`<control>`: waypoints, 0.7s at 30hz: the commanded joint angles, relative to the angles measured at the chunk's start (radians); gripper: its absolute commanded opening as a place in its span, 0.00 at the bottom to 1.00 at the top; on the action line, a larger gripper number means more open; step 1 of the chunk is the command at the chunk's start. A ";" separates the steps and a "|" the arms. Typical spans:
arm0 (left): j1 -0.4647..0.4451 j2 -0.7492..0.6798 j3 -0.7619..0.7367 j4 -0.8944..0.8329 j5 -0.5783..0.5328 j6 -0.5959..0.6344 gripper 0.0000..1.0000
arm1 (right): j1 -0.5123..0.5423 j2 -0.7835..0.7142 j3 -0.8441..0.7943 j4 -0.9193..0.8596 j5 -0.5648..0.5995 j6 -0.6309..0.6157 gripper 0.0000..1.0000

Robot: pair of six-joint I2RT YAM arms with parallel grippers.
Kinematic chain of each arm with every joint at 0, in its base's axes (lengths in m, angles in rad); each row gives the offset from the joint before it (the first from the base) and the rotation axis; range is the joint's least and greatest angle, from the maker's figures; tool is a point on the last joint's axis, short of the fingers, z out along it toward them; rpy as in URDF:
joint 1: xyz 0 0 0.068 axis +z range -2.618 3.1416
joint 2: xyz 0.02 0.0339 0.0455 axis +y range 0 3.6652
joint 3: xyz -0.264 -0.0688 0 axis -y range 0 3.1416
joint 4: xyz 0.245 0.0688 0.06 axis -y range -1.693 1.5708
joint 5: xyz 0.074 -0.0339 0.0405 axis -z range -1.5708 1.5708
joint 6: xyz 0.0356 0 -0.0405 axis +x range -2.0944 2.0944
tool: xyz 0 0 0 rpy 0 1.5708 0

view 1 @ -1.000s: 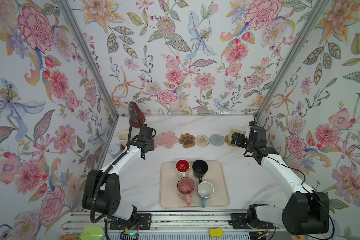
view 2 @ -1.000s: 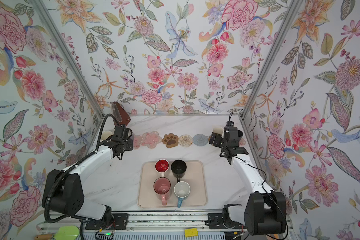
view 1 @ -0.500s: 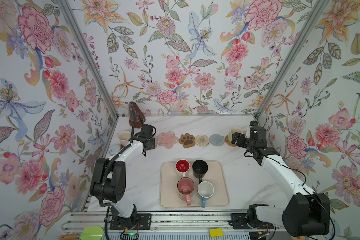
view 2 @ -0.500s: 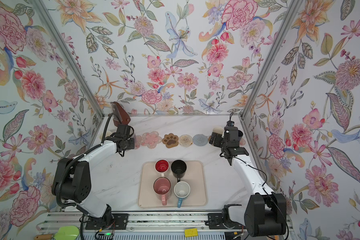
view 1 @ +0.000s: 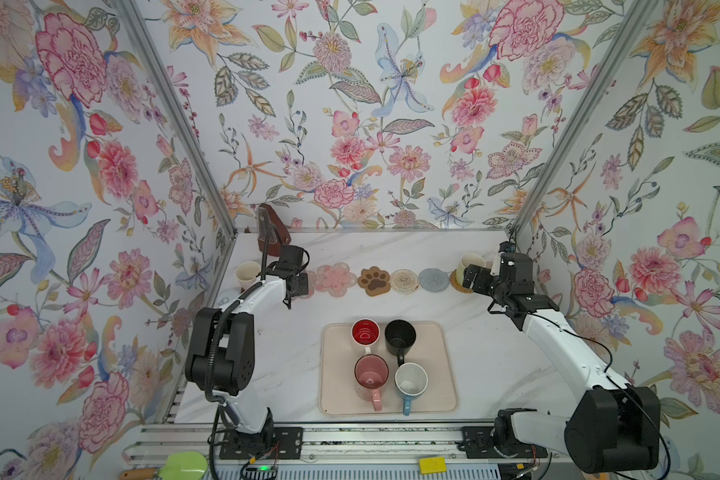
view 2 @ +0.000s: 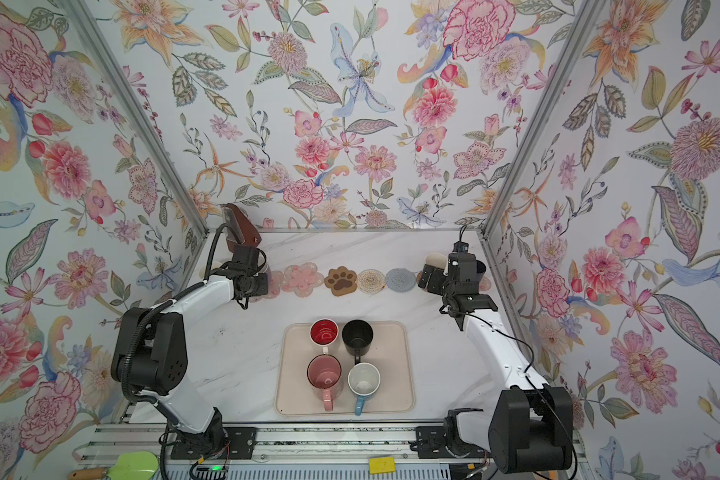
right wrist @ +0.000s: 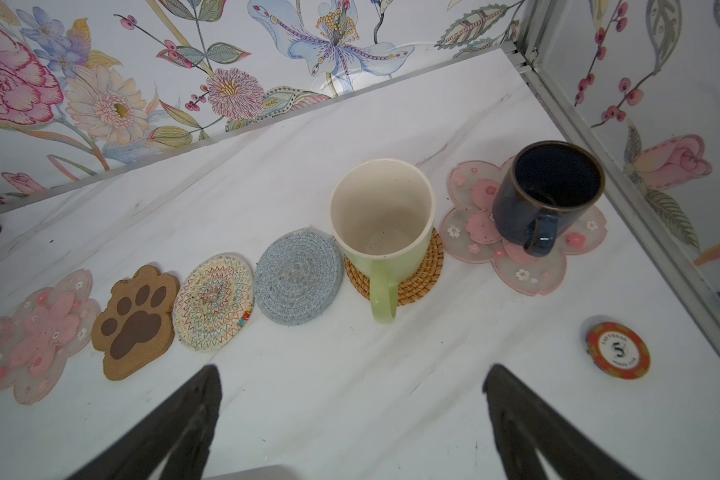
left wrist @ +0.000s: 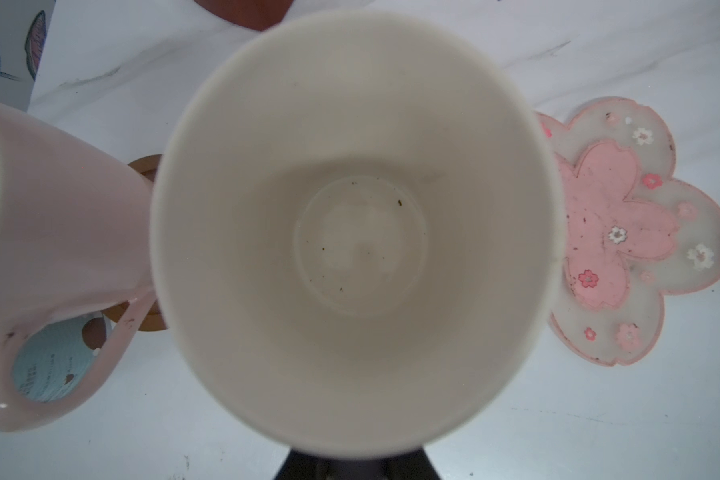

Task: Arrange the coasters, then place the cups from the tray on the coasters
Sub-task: 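Lower the lavender mug onto the pink flower coaster beside the cream mug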

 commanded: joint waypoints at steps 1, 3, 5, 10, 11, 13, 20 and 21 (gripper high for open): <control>0.009 0.006 0.052 0.017 -0.013 0.000 0.00 | 0.001 -0.005 0.001 -0.012 0.011 0.000 0.99; 0.011 0.013 0.053 0.012 -0.018 -0.001 0.00 | 0.002 -0.005 0.001 -0.014 0.011 0.000 0.99; 0.010 0.018 0.054 0.011 -0.022 -0.001 0.00 | 0.001 -0.002 0.002 -0.012 0.010 0.000 0.99; 0.012 0.032 0.061 0.007 -0.024 0.001 0.00 | 0.001 -0.003 0.003 -0.014 0.012 0.000 0.99; 0.014 0.036 0.061 0.006 -0.025 0.000 0.00 | 0.000 -0.003 0.003 -0.014 0.011 0.000 0.99; 0.015 0.041 0.063 0.003 -0.026 0.000 0.00 | 0.000 -0.003 0.003 -0.014 0.010 -0.001 0.99; 0.023 0.058 0.069 0.001 -0.028 -0.003 0.00 | -0.001 -0.001 0.003 -0.014 0.009 0.000 0.99; 0.022 0.059 0.068 0.002 -0.026 -0.003 0.00 | -0.001 -0.001 0.003 -0.014 0.008 0.000 0.99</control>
